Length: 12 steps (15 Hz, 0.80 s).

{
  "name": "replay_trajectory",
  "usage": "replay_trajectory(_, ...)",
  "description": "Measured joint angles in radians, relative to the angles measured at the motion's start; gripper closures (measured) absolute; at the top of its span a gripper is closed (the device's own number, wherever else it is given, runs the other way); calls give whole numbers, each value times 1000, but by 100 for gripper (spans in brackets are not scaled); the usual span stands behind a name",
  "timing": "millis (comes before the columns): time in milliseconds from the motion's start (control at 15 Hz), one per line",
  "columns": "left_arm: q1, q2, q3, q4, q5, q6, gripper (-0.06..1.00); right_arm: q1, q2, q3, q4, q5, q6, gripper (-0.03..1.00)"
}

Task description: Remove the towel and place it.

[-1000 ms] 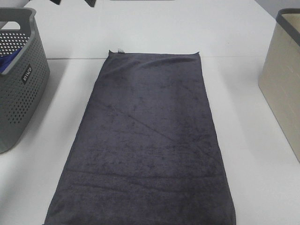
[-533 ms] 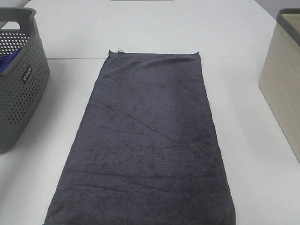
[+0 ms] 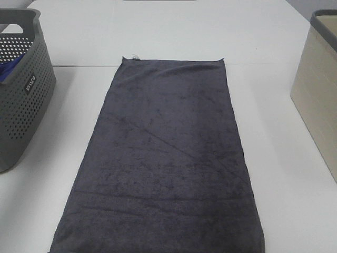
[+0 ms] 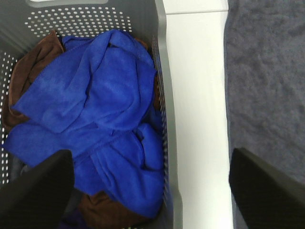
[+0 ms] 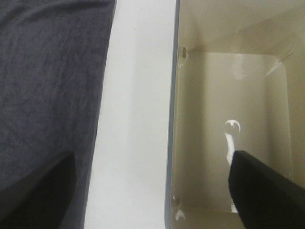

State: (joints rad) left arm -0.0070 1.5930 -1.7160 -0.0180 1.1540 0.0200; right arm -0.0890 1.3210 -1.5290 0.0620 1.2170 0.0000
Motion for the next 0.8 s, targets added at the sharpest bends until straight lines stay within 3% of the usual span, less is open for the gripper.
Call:
replay_trajectory(200,0,-298,326,53,-71,-47,11,0,-272,227,0,1,0,13)
replay_trajectory(533,0,-666,668,153,-151,-117,11,0,-665,526,0,2,0,13)
replay_trajectory(733,0,-890,853,175,-203,-117,11,0,-900,695,-2,4,0,13)
replay_trajectory(800,0,-1048,964,179,-227,-116,11,0,-1042,770,-10,4,0,13)
